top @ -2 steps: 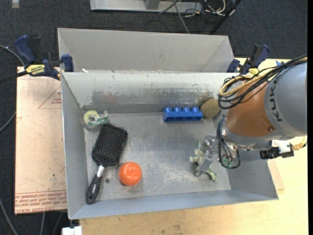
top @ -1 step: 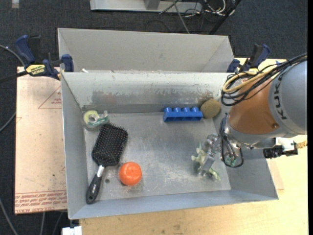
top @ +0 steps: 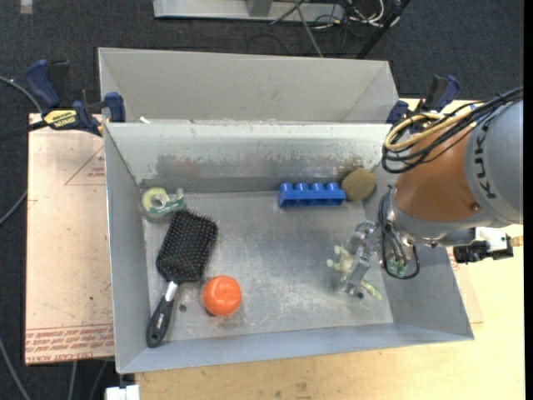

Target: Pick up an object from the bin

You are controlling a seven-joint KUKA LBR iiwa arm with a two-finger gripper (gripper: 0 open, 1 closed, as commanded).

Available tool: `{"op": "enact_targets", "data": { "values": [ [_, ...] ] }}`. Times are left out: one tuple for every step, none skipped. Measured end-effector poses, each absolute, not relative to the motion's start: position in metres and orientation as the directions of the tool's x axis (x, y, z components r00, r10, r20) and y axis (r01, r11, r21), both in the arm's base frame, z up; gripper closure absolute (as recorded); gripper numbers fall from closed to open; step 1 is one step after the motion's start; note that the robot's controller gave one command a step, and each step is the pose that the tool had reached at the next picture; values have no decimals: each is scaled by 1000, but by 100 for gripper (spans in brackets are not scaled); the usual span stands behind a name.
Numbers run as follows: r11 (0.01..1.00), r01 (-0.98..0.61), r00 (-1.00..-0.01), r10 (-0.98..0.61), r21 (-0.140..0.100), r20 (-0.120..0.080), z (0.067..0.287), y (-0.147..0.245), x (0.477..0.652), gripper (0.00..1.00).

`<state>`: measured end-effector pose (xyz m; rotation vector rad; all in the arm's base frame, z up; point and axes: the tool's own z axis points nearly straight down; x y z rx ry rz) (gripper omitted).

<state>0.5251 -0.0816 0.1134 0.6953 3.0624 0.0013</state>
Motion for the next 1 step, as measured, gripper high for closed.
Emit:
{"op": "enact_targets", "data": {
  "values": [
    [902,431,-902,431,3,-6,121,-82,526,100]
  ]
}}
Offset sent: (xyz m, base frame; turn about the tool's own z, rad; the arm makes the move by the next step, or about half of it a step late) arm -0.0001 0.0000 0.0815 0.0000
